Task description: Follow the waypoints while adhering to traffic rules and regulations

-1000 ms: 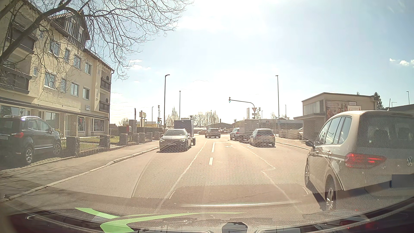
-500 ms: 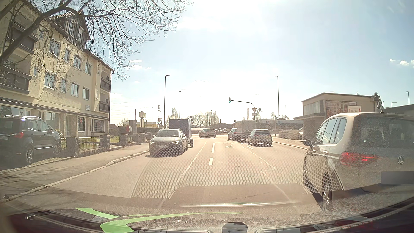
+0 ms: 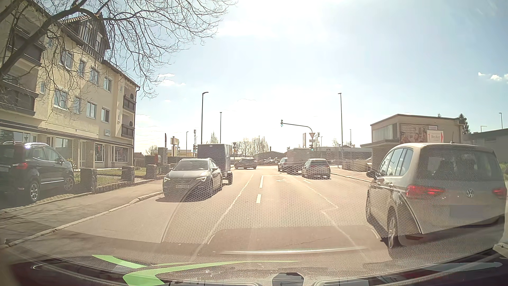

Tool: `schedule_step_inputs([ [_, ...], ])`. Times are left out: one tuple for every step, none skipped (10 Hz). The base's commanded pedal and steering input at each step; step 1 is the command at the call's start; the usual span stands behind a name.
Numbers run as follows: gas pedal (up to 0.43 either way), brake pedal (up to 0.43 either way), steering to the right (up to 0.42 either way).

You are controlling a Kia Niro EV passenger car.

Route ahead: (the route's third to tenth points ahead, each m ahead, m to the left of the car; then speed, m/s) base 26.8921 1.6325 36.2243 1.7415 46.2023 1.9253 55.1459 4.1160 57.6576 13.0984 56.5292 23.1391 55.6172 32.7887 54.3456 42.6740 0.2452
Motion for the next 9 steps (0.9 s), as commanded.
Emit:
schedule_step_inputs([
  [0.24, 0.0, 0.061],
  [0.299, 0.0, 0.078],
  [0.331, 0.0, 0.096],
  [0.398, 0.0, 0.113],
  [0.429, 0.0, 0.125],
  [0.429, 0.0, 0.132],
  [0.429, 0.0, 0.133],
  [0.429, 0.0, 0.133],
  [0.531, 0.0, 0.132],
])
